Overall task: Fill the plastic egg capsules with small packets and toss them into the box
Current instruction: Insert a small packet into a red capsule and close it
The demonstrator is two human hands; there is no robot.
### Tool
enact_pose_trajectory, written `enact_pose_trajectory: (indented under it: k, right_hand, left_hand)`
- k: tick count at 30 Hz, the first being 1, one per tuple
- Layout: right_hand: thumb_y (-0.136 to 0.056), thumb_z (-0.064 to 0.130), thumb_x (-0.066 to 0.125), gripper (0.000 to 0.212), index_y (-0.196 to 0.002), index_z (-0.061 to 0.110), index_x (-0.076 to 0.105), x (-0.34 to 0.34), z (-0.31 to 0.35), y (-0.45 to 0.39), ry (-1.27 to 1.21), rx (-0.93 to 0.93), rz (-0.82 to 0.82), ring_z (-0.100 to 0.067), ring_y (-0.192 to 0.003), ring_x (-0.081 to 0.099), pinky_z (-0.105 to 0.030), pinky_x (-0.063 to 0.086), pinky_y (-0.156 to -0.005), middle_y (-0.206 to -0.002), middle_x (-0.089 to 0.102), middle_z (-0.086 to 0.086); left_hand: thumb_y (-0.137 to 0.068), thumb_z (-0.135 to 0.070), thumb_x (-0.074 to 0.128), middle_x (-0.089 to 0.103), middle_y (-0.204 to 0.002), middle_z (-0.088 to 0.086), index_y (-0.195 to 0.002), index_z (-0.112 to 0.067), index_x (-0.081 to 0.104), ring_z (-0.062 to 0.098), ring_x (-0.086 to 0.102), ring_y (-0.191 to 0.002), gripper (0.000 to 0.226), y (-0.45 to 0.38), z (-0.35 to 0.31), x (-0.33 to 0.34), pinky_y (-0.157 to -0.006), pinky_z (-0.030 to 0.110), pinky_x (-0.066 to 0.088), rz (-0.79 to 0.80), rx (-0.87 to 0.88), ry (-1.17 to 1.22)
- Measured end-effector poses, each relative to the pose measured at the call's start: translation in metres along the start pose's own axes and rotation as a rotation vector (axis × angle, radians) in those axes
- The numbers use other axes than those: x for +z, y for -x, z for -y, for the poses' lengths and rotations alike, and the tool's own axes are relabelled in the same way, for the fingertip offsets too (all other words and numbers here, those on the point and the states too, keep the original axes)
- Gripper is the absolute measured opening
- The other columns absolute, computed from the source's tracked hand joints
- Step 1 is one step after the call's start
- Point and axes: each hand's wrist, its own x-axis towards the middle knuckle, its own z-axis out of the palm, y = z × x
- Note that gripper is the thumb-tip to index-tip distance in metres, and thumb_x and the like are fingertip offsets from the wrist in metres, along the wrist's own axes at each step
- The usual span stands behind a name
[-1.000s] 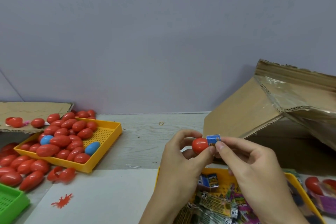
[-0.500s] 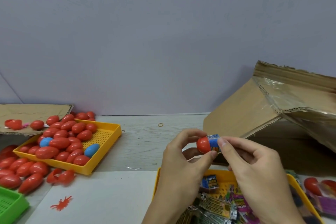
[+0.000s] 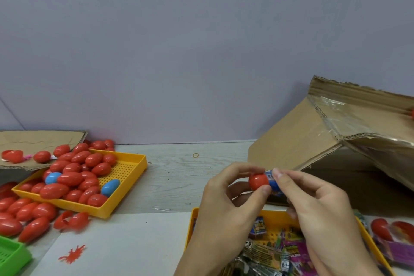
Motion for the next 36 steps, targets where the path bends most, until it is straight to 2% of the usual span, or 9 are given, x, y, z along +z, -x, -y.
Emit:
enact_pose_trajectory:
  k: [3, 7, 10, 17, 23, 28, 31, 34, 36]
  right_hand:
    - [-0.061, 0.049, 0.070, 0.019, -0.078, 0.045, 0.076, 0.0012, 0.0011, 0.0001, -0.043, 0.034, 0.004, 0.004, -0.052, 0.061, -0.025, 0.044, -0.060, -0.061, 0.070, 0.011]
    - [-0.062, 0.048, 0.070, 0.019, -0.079, 0.044, 0.076, 0.0011, 0.0013, -0.0003, -0.073, 0.045, -0.002, 0.004, -0.049, 0.058, -0.023, 0.041, -0.059, -0.055, 0.065, 0.014]
    - [-0.062, 0.047, 0.070, 0.019, -0.079, 0.044, 0.076, 0.0011, 0.0008, -0.0010, -0.074, 0.042, 0.001, 0.005, -0.051, 0.060, -0.024, 0.042, -0.061, -0.059, 0.067, 0.015]
    - [-0.059, 0.049, 0.069, 0.017, -0.075, 0.047, 0.075, 0.0000, 0.0005, -0.0013, -0.050, 0.034, 0.006, -0.002, -0.057, 0.063, -0.023, 0.046, -0.060, -0.069, 0.071, 0.015]
    - [-0.061, 0.045, 0.069, 0.015, -0.074, 0.044, 0.076, 0.0006, 0.0020, -0.0002, -0.044, 0.041, 0.026, 0.005, -0.056, 0.063, -0.025, 0.046, -0.062, -0.073, 0.074, 0.012]
    - [-0.060, 0.045, 0.069, 0.012, -0.071, 0.046, 0.076, 0.0002, 0.0025, 0.0010, -0.014, 0.041, 0.021, -0.006, -0.065, 0.068, -0.030, 0.052, -0.067, -0.074, 0.075, 0.009]
    - [-0.068, 0.041, 0.071, 0.007, -0.067, 0.046, 0.076, 0.0002, 0.0024, 0.0017, 0.012, 0.008, 0.022, 0.004, -0.057, 0.064, -0.022, 0.049, -0.058, -0.063, 0.072, 0.009]
    - [-0.079, 0.030, 0.073, 0.021, -0.060, 0.040, 0.075, -0.0010, -0.0003, -0.0003, 0.042, -0.030, 0.032, 0.006, -0.053, 0.061, -0.010, 0.045, -0.045, -0.058, 0.069, 0.008]
    - [-0.079, 0.029, 0.072, 0.024, -0.059, 0.042, 0.075, -0.0008, -0.0001, -0.0003, 0.068, -0.052, 0.048, 0.006, -0.053, 0.061, -0.010, 0.045, -0.046, -0.059, 0.070, 0.008]
  left_hand:
    - [-0.084, -0.010, 0.076, 0.072, -0.101, -0.007, -0.098, -0.031, 0.069, 0.013, 0.072, -0.095, 0.026, -0.0010, 0.0022, -0.0004, -0.077, 0.020, 0.057, -0.037, -0.029, -0.005]
    - [-0.079, -0.015, 0.082, 0.073, -0.097, -0.011, -0.098, -0.025, 0.068, 0.007, 0.072, -0.091, 0.025, -0.0019, 0.0031, -0.0009, -0.072, 0.015, 0.056, -0.062, -0.051, -0.031]
    - [-0.075, -0.021, 0.083, 0.073, -0.095, -0.014, -0.095, -0.028, 0.068, 0.006, 0.072, -0.090, 0.026, -0.0025, 0.0040, -0.0016, -0.071, 0.015, 0.056, -0.073, -0.052, -0.060]
    - [-0.072, -0.025, 0.085, 0.075, -0.091, -0.007, -0.092, -0.025, 0.070, 0.011, 0.073, -0.086, 0.025, -0.0029, 0.0049, -0.0017, -0.069, 0.017, 0.056, -0.077, -0.062, -0.079]
    - [-0.072, -0.025, 0.086, 0.075, -0.088, -0.007, -0.091, -0.021, 0.072, 0.011, 0.073, -0.082, 0.024, -0.0034, 0.0037, -0.0014, -0.067, 0.015, 0.054, -0.094, -0.075, -0.070]
    - [-0.071, -0.025, 0.086, 0.075, -0.087, -0.007, -0.090, -0.022, 0.072, 0.012, 0.073, -0.081, 0.024, -0.0027, 0.0034, -0.0021, -0.069, 0.017, 0.055, -0.073, -0.072, -0.069]
    - [-0.071, -0.025, 0.086, 0.075, -0.089, -0.006, -0.092, -0.027, 0.072, 0.012, 0.073, -0.084, 0.025, -0.0017, 0.0039, -0.0024, -0.070, 0.017, 0.056, -0.069, -0.073, -0.062]
    - [-0.077, -0.022, 0.084, 0.074, -0.094, -0.005, -0.100, -0.033, 0.072, 0.014, 0.073, -0.088, 0.028, -0.0019, 0.0047, -0.0026, -0.072, 0.019, 0.056, -0.064, -0.061, -0.044]
    - [-0.081, -0.021, 0.081, 0.074, -0.093, -0.007, -0.098, -0.035, 0.073, 0.013, 0.073, -0.089, 0.024, -0.0018, 0.0044, -0.0019, -0.073, 0.019, 0.057, -0.053, -0.040, -0.055]
